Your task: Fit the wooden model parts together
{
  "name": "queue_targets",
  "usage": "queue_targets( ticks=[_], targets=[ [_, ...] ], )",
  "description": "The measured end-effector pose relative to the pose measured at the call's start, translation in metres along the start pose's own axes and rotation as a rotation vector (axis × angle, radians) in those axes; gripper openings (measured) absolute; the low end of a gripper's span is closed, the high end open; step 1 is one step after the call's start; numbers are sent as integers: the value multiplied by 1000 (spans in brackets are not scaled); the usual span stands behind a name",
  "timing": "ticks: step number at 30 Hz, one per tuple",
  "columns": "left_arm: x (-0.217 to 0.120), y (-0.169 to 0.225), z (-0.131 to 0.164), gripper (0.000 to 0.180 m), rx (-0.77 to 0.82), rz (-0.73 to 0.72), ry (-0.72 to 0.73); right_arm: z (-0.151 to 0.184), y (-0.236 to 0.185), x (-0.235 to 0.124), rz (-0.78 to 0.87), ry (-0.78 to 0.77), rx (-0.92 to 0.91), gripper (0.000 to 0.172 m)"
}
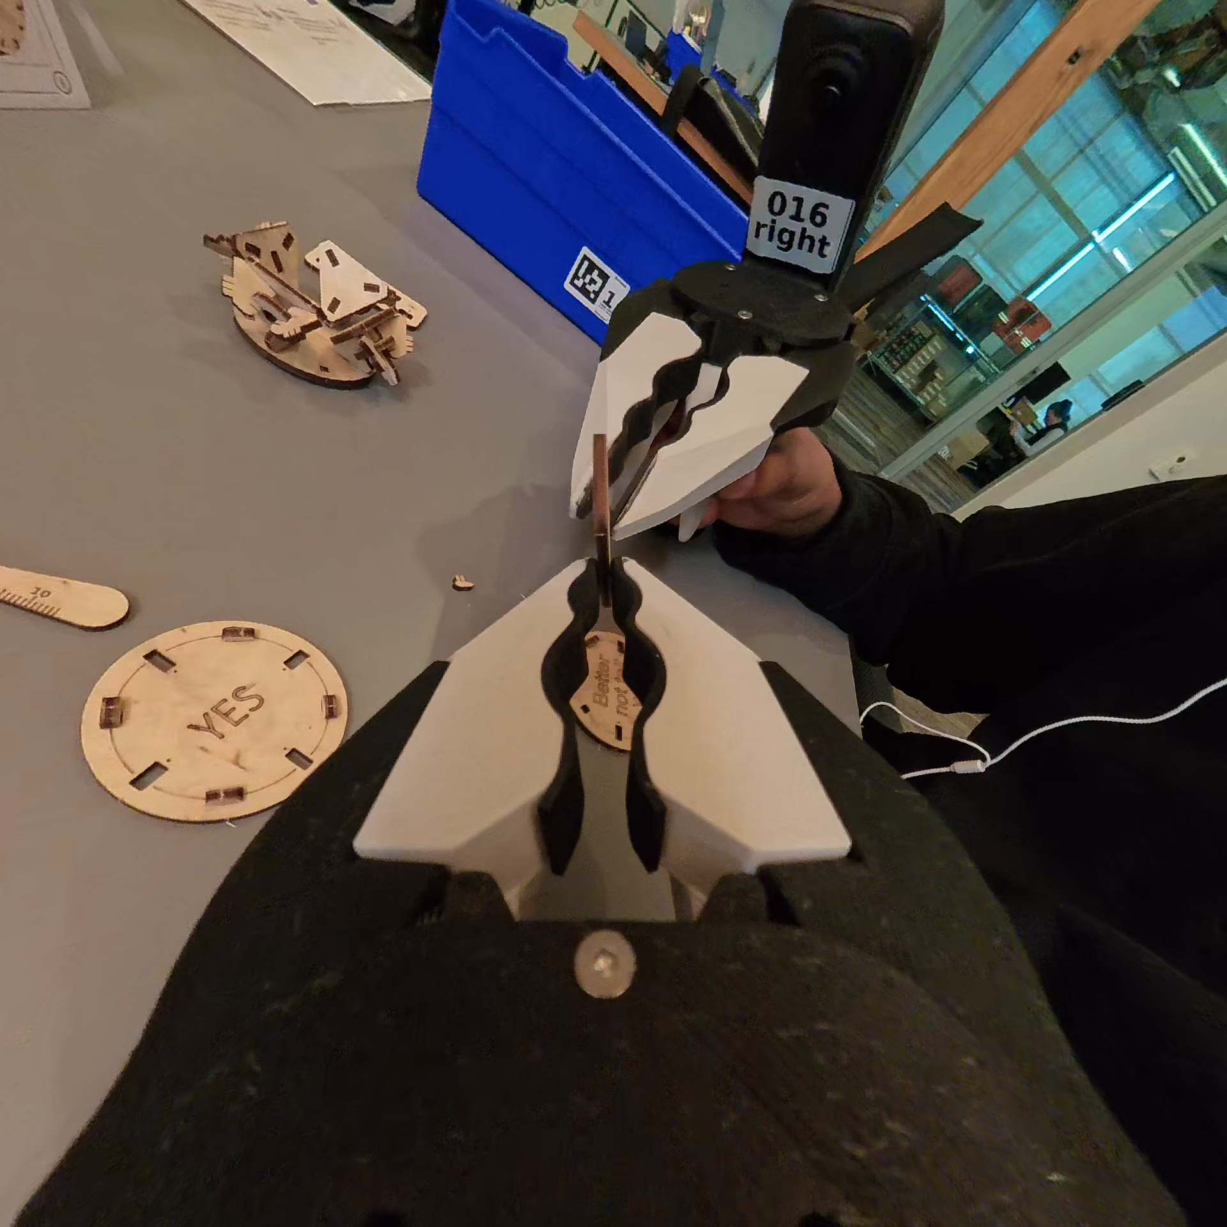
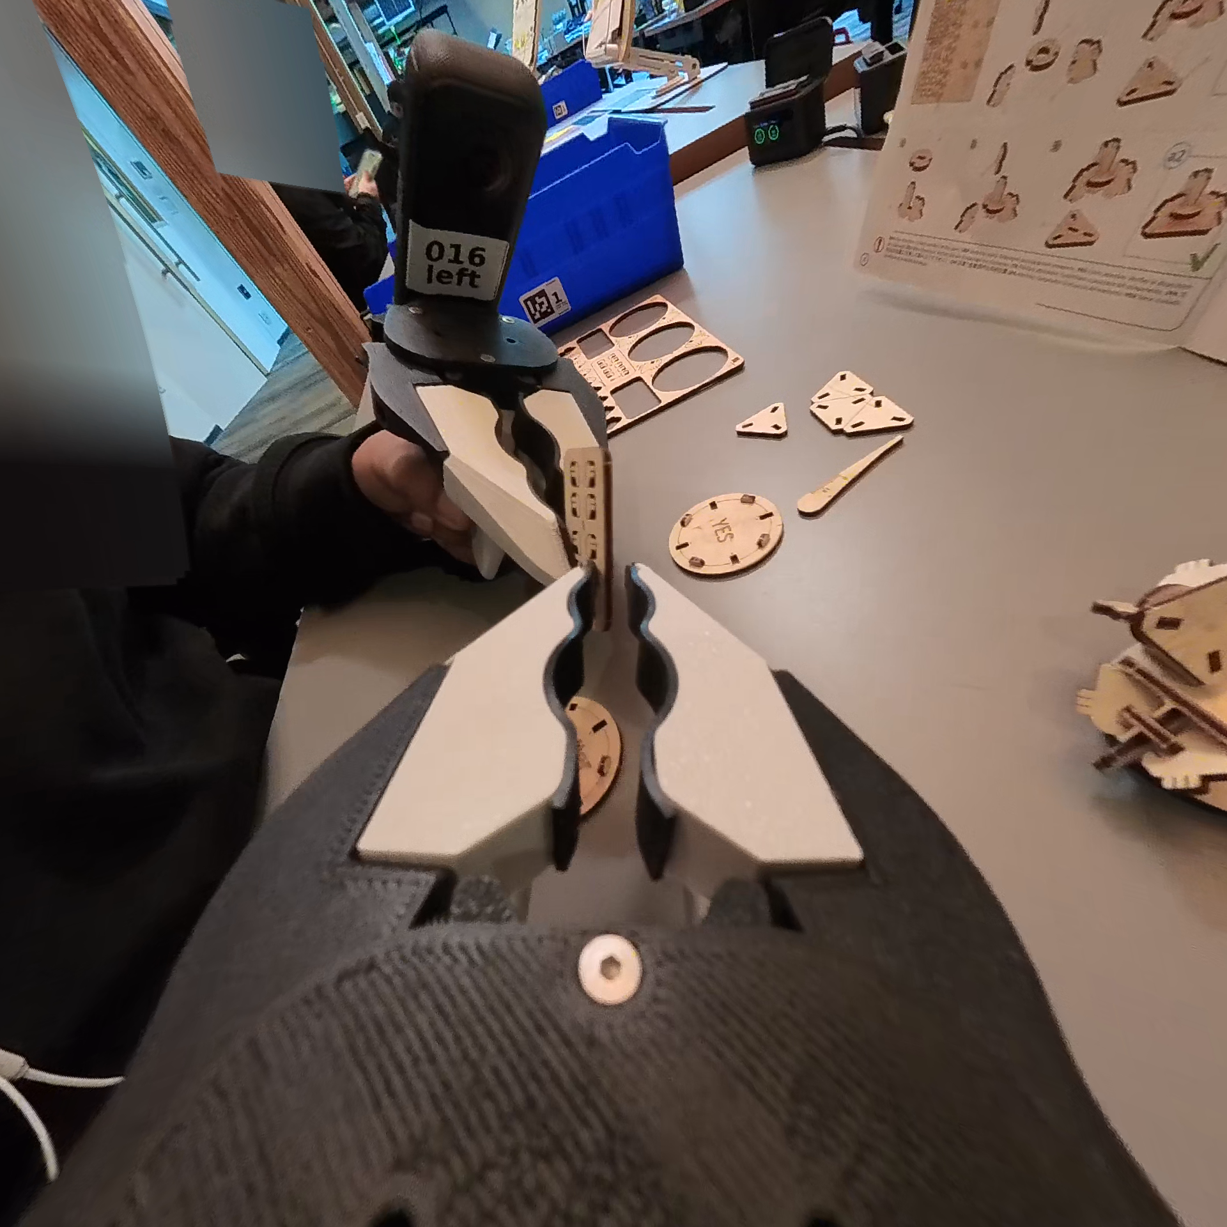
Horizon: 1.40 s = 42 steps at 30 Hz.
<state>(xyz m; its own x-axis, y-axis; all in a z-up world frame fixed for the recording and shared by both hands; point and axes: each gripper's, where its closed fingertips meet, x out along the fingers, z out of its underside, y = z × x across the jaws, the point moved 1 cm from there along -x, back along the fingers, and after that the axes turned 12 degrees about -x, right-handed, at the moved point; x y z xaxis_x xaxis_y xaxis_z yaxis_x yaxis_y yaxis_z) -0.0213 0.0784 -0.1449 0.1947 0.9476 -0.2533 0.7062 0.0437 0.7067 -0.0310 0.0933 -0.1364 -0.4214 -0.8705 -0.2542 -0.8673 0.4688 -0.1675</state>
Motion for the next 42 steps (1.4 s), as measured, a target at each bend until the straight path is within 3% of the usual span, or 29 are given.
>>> queue_targets(
  ticks=[14,19,27,33,36,42],
  targets=[
    [1,5,-1,0,31,-9,16,-2,-4,-1,-31,16,-10,3],
    [3,2,-2,0,130,-111,25,-1,-1,-2,-33,20,43,3],
    [8,-2,3,4,230,-214,-1,9,4,1,52,-68,-28,2],
    [1,-4,-5,0,104,-126,33,0,5,1,42,-5,-12,2],
    [1,-6,-4,0,100,-127,32,-1,9,-3,42,10,21,19],
    [-4,-9,-8,0,13,-66,64,-14,14,-16,38,105,62,21]
  ],
)
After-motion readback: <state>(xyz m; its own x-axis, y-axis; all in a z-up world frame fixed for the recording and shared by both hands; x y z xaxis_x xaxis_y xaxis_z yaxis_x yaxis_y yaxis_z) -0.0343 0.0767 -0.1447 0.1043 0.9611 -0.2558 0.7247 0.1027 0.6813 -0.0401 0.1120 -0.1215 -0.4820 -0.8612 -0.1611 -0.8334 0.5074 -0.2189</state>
